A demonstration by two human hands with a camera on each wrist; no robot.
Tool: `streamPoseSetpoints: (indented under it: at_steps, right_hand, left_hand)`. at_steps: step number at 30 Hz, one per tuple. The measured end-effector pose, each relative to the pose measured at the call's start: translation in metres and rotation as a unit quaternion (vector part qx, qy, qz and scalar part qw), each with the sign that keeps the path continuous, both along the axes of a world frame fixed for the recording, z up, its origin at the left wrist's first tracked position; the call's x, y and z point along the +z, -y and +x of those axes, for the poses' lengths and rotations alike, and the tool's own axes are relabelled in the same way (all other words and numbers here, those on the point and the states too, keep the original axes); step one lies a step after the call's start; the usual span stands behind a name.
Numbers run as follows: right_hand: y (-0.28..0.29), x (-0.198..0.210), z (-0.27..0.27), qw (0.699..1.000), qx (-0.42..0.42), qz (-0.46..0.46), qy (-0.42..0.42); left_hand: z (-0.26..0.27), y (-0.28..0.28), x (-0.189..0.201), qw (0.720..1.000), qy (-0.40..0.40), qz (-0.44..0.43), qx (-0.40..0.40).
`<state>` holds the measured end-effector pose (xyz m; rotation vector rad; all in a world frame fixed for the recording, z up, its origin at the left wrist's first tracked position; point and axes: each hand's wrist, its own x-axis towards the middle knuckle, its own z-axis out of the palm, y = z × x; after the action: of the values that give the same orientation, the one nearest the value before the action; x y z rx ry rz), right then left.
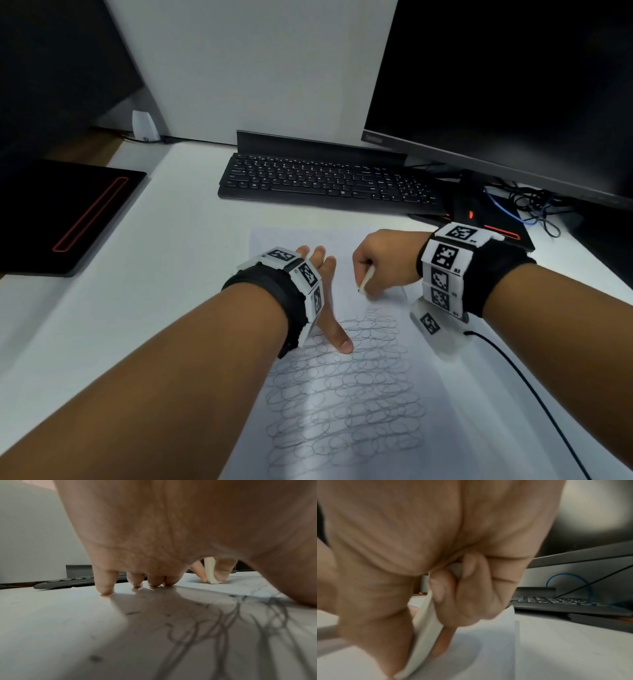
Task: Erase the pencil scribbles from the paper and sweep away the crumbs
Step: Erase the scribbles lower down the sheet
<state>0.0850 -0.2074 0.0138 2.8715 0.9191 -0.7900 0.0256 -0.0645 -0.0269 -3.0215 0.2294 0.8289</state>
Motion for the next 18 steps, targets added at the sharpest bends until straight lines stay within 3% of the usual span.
streamPoseSetpoints:
  at_steps: [6, 13, 18]
  right_hand:
    - [-0.005, -0.005, -0.012, 0.998, 0.043, -0.015, -0.035]
    - [0.001, -0.004, 0.005, 1.0, -0.015, 0.002, 0.003]
    - [0.001, -0.005, 0.005, 1.0, -0.022, 0.004, 0.004]
  left_hand:
    - [0.0, 0.0, 0.001, 1.0, 0.004, 0.005, -0.004]
    - [0.0, 0.002, 0.001, 1.0, -0.002, 0.003, 0.004]
    - [0.007, 0.008, 0.0, 0.996, 0.075, 0.042, -0.032]
